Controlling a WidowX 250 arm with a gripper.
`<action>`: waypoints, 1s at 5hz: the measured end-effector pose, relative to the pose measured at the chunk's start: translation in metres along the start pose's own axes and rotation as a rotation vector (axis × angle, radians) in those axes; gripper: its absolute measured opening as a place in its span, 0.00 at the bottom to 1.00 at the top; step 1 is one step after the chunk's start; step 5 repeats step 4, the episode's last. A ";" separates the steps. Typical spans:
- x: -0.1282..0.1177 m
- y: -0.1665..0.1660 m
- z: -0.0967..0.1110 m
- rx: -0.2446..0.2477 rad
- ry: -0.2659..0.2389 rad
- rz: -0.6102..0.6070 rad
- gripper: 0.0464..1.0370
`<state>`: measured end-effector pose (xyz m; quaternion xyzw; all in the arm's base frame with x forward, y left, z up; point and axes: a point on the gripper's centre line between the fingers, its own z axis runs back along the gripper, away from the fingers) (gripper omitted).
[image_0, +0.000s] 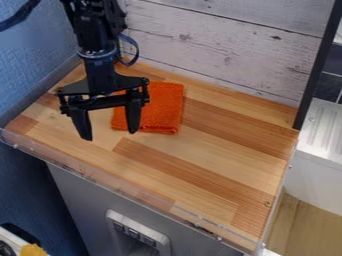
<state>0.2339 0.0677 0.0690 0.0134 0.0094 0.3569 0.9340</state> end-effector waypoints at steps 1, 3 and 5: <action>-0.001 -0.001 0.000 -0.007 0.007 0.004 0.96; 0.001 0.001 -0.004 -0.022 0.018 0.012 0.96; 0.005 -0.001 -0.005 -0.039 0.004 0.011 0.96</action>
